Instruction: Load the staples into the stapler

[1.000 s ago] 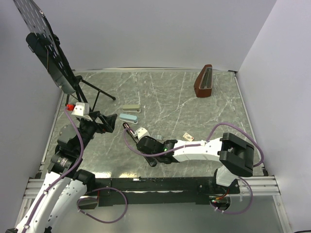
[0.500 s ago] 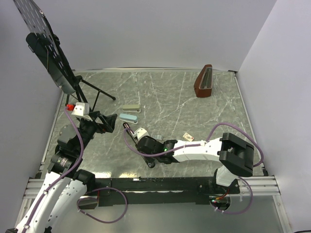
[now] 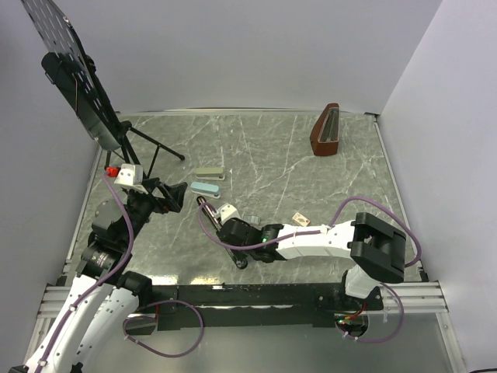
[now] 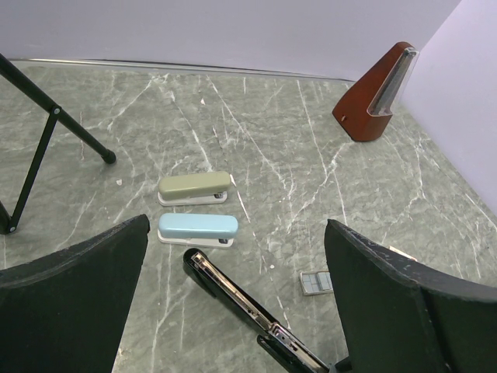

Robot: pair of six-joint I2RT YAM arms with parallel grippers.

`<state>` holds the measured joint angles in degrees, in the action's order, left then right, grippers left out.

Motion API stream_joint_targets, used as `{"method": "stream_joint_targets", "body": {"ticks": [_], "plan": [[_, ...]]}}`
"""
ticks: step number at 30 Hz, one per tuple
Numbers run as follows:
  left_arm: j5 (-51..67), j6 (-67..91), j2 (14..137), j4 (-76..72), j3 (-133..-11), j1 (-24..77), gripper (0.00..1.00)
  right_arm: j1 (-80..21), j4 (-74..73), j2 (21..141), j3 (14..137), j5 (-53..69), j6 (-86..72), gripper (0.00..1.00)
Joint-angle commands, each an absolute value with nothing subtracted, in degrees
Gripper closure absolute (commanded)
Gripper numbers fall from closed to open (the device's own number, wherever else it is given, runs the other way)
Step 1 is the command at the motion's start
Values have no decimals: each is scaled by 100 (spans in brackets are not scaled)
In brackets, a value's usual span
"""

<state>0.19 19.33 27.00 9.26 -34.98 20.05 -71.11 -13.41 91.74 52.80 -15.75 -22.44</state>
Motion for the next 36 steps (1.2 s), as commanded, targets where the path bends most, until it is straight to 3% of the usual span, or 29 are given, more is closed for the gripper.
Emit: {"method": "stream_joint_targets", "body": {"ticks": [1, 36], "plan": [[97, 1969, 2689, 703, -3516, 1969, 0, -7163, -1292, 8842, 5265, -1828, -2338, 83], [114, 1969, 2707, 694, -3516, 1969, 1, -7163, -1204, 9246, 5335, -1397, -2329, 83]]}}
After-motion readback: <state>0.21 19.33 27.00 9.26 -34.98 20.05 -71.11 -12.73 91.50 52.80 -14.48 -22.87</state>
